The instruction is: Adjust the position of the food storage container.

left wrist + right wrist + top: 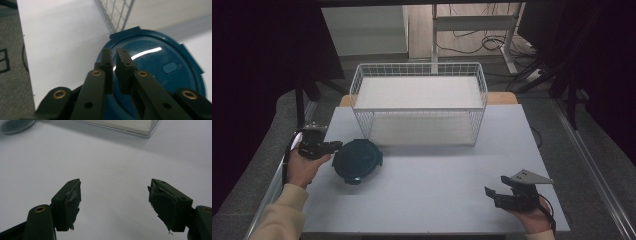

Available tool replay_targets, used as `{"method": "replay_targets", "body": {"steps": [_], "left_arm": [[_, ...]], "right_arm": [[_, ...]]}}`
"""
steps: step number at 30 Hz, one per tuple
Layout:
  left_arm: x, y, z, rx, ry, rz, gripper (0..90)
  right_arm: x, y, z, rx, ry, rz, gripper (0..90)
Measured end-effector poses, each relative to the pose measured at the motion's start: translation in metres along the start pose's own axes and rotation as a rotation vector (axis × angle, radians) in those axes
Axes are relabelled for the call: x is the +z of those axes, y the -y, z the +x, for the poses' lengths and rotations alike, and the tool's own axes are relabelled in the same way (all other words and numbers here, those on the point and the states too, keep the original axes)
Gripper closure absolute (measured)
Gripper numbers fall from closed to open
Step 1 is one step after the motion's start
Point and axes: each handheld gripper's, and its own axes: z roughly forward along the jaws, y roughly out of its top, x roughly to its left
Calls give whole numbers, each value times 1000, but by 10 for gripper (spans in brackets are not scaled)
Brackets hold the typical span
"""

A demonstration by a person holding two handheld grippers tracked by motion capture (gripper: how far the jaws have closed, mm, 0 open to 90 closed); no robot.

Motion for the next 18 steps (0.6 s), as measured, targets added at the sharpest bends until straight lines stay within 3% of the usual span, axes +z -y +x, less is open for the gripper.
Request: {"method": "replay_targets", "body": {"steps": [14,18], "left_arm": [[17,19,36,-92,-57,78,897],[25,20,38,-86,-55,99,897]], "right_arm": [[0,1,-3,4,9,3,258],[1,1,-3,-1,9,9,258]]}}
